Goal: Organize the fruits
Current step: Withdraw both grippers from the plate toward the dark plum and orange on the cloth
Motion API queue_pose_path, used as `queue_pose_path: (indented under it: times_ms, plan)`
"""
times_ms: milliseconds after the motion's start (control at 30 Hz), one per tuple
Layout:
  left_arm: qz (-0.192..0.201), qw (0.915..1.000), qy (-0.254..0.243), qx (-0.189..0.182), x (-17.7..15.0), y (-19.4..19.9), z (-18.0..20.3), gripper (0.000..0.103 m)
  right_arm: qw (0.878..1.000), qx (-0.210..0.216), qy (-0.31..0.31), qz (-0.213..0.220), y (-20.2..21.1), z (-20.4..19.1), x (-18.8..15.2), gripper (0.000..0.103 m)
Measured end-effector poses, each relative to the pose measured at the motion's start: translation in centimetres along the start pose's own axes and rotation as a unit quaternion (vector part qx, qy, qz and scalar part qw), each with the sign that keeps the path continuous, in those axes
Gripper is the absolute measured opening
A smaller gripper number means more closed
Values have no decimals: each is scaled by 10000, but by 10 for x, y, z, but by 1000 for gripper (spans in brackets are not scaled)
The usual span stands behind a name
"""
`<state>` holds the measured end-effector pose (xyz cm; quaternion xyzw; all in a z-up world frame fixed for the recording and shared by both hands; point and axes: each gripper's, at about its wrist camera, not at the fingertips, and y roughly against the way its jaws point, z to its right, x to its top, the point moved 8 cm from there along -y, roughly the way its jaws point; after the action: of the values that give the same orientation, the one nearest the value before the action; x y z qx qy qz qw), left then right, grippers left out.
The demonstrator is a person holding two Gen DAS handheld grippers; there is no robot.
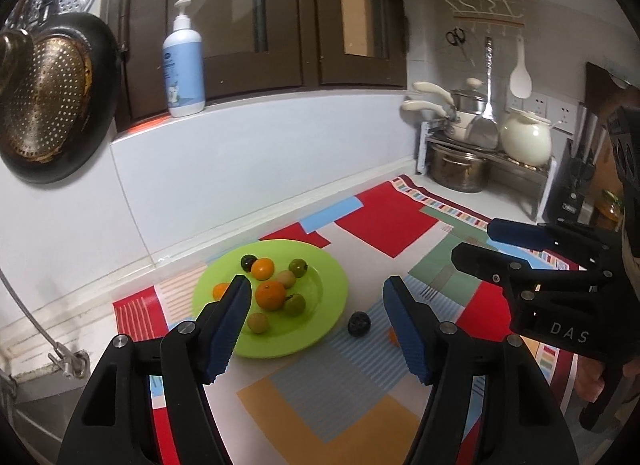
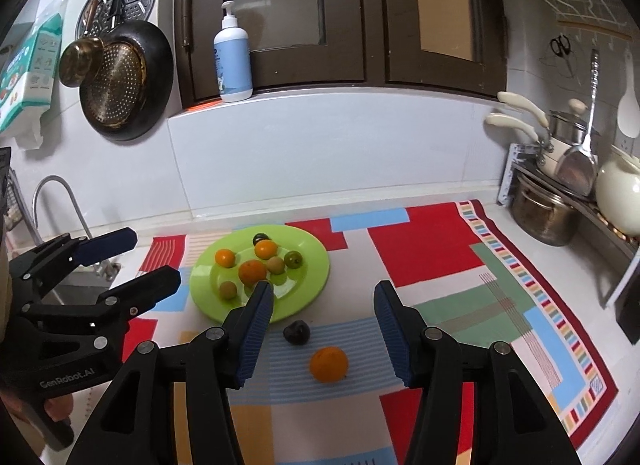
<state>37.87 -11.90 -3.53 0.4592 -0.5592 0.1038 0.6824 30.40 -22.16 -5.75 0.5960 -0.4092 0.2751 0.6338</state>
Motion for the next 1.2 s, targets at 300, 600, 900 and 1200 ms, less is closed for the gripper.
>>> queue_pose_path:
  times_ms: [300,600,900,1200]
  plan:
    - [126,9989,-360,-269,-8,-1,9,68,9996,-255,33,85,8,-3,-15,53]
    - [116,9953,-725,-636,-20,-16,23,65,9997,-212,51,-113,-5,-2,-33,53]
    - [-156,9927,-846,-848,-36,-46,28,57,9985,-138,304,-439,-31,-3,-50,53]
    - [-569,9900,-781,-1029,-55,-82,28,51,9960,-72,360,-821,-63,0,-68,53]
